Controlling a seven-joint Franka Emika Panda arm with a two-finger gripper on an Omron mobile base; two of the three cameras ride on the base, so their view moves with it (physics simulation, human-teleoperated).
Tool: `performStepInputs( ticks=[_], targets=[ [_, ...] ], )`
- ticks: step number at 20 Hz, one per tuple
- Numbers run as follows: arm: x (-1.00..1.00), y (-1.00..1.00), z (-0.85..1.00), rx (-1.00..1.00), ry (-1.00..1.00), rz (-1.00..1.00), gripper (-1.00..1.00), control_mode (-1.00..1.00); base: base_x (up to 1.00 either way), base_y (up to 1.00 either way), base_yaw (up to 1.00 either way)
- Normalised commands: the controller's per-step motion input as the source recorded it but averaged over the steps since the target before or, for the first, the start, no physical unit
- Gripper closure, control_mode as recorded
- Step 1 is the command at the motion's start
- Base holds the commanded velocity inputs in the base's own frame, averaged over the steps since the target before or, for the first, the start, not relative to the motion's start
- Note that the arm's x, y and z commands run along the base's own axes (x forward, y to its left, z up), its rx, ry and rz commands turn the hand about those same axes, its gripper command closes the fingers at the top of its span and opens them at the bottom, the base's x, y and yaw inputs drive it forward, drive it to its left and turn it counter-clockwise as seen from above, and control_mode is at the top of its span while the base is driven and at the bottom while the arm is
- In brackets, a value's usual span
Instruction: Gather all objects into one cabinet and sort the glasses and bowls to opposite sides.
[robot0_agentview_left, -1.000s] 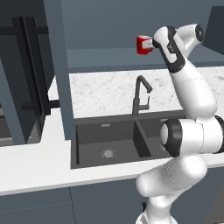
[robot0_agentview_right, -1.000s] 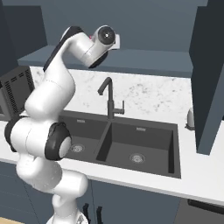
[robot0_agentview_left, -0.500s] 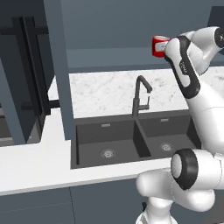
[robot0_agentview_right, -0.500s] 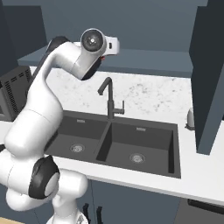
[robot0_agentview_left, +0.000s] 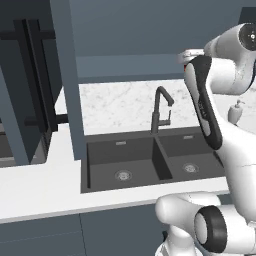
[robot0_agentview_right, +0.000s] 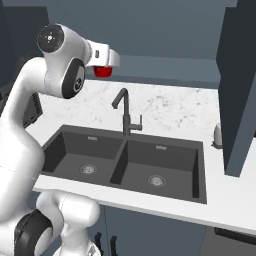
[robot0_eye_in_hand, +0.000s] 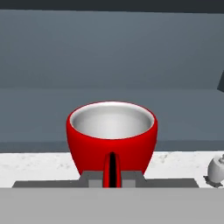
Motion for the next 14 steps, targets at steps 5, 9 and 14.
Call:
performStepInputs(
  ticks=[5, 9, 14],
  targets=[
    [-0.52, 0.1, -0.15, -0.01, 0.09, -0.02, 1.0, -1.0, 0.0, 0.0, 0.0],
    [-0.43, 0.0, -0.02, 0.0, 0.12, 0.0, 1.0, -1.0, 0.0, 0.0, 0.0],
    [-0.37, 0.0, -0.24, 0.02, 0.04, 0.0, 1.0, -1.0, 0.0, 0.0, 0.0]
  ],
)
